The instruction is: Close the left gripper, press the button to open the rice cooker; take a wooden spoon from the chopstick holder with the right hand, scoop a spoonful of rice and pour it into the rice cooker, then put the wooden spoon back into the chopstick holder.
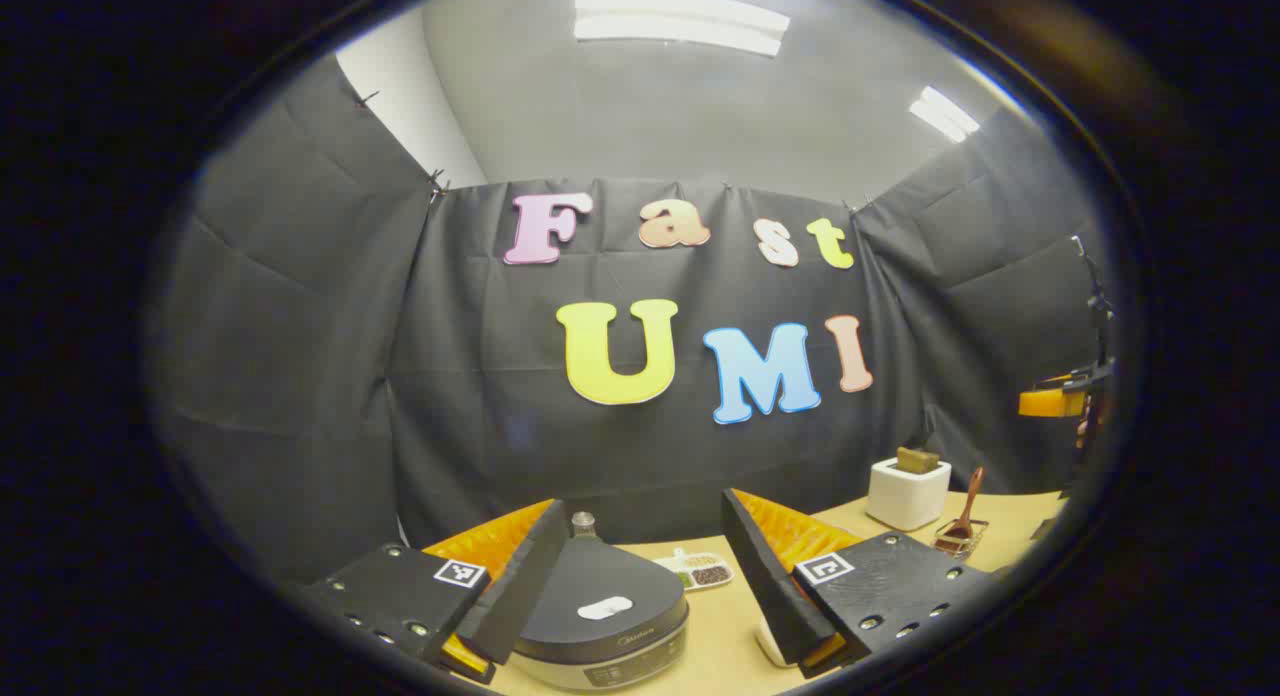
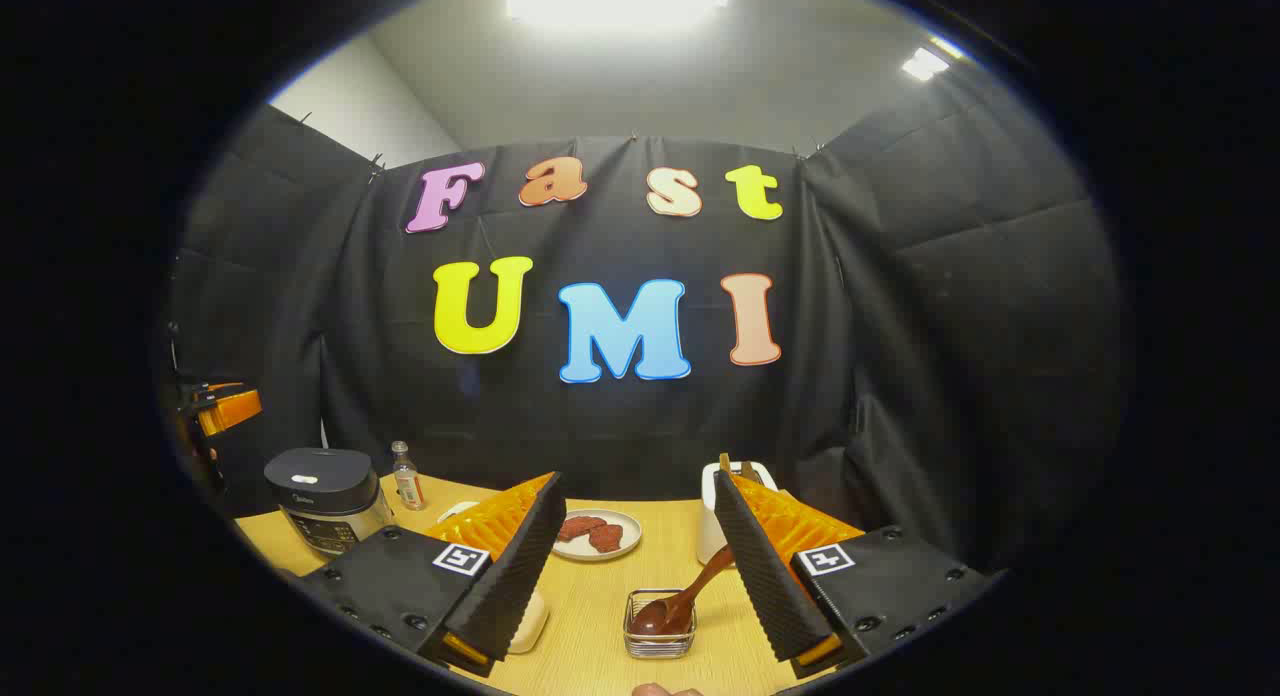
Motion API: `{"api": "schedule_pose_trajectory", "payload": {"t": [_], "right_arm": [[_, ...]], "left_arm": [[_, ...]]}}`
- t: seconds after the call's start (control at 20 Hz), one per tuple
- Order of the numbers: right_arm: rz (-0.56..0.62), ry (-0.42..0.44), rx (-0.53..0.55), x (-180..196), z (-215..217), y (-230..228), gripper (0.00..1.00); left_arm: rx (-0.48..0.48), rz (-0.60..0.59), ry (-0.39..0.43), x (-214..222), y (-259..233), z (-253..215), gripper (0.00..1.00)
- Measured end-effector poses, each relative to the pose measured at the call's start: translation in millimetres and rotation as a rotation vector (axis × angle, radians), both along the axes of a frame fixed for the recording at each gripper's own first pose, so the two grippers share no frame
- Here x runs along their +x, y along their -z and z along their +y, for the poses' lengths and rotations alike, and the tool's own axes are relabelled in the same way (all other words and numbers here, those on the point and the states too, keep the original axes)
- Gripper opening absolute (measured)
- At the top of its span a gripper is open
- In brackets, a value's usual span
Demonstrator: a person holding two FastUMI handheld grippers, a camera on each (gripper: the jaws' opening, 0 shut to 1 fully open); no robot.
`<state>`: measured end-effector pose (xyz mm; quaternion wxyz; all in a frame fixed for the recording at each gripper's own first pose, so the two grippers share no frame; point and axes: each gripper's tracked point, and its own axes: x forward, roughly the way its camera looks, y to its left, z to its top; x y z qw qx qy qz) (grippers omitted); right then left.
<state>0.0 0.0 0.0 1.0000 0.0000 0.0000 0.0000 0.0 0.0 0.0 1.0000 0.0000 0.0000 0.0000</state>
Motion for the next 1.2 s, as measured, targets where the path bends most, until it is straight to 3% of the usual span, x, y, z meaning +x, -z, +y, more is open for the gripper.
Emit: {"api": "schedule_pose_trajectory", "payload": {"t": [0.3,0.8,1.2], "right_arm": [[-0.008,0.035,0.008,-1.5,-12.8,0.0,0.93],[0.013,0.013,0.039,6.7,-6.3,5.5,0.95],[0.020,-0.001,0.036,16.0,-2.4,1.0,0.93]], "left_arm": [[-0.016,0.004,-0.021,1.8,10.6,1.8,0.97],[-0.040,0.048,-0.033,15.2,30.3,5.4,0.97],[-0.053,0.046,-0.050,26.3,16.9,16.7,0.97]]}}
